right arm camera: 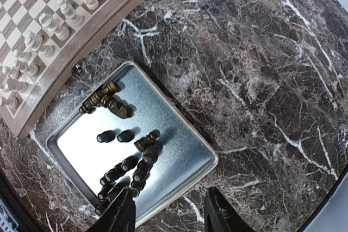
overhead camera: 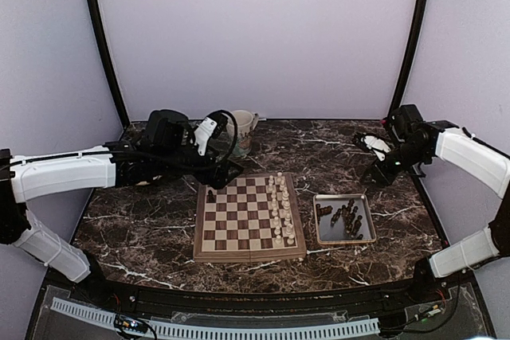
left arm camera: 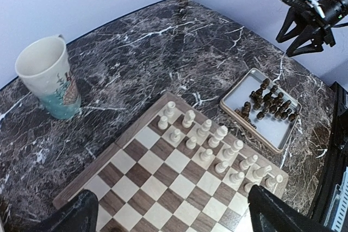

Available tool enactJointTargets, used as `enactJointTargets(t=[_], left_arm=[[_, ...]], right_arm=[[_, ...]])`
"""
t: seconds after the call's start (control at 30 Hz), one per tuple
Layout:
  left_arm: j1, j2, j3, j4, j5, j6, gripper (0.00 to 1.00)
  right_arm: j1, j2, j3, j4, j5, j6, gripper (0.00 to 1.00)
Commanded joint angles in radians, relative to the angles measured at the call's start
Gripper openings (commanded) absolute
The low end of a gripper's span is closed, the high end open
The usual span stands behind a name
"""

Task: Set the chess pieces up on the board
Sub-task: Pick up the knight from the storage box.

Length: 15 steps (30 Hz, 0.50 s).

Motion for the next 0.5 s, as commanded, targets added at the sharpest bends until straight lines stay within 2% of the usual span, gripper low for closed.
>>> enactJointTargets(t=[0.0,0.07,0.17,0.23,0.47], left_arm=[[-0.019,-0.011,-0.021,0.192,-0.168,-0.006,0.99],[-0.019,0.054,0.022,0.18,-0.221,-0.022,0.99],[-0.019,0.149,0.195,0.036,-0.153,0.019,0.99],[-0.018,0.173,0.237,0.023,-0.109,0.029,0.98],[-0.002,0.185,0.214,0.092,0.127,0.045,0.72]], right_arm=[[-0.004,0.008,-0.017,-0.058,0.013,-0.05,0.43],[-0.003,0.012,-0.029,-0.061,-0.003,-0.061,0.42],[0.0,0.021,-0.046,-0.055,-0.022,-0.062,0.41],[0.007,0.031,-0.05,-0.06,-0.021,-0.063,0.39],[0.058,-0.006,-0.097,-0.107,0.012,-0.139,0.35]])
